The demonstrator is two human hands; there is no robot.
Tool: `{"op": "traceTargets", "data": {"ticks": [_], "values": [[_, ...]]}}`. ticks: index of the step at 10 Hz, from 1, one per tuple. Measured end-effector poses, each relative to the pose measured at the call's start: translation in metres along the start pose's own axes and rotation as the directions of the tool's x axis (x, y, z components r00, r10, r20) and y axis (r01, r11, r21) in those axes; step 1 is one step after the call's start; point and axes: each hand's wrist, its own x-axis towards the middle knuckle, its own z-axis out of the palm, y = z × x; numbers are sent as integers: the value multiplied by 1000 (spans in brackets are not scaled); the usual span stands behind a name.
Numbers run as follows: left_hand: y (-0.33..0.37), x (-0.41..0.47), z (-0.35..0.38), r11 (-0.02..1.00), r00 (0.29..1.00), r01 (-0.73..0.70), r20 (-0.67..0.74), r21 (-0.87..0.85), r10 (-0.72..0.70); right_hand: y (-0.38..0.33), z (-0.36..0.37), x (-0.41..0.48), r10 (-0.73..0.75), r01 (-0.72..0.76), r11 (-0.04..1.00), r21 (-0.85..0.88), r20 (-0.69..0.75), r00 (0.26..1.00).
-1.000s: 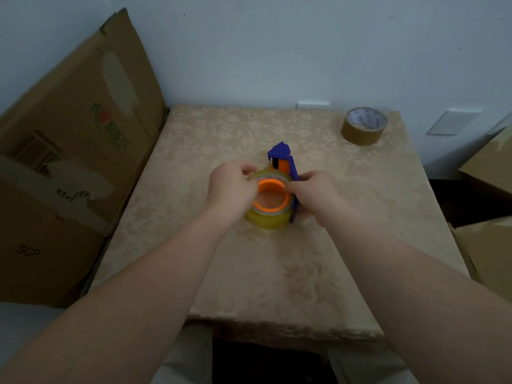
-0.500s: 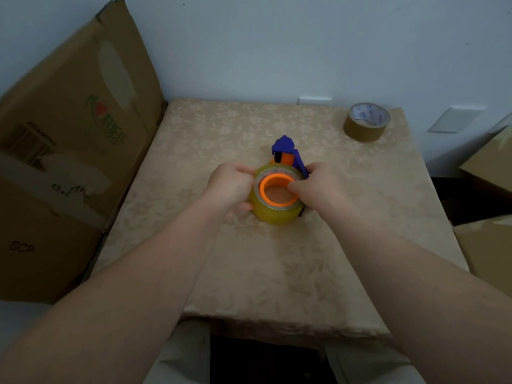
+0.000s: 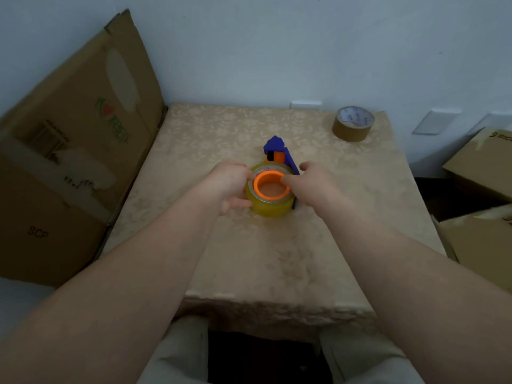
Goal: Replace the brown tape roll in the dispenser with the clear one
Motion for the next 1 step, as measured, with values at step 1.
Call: {"op": "traceTargets", "data": {"ticks": [1], "values": [[13,-24,-1,997,997,-76,1,-29,76,-12,-18,-20,-15,13,993,120,14,1000]]}}
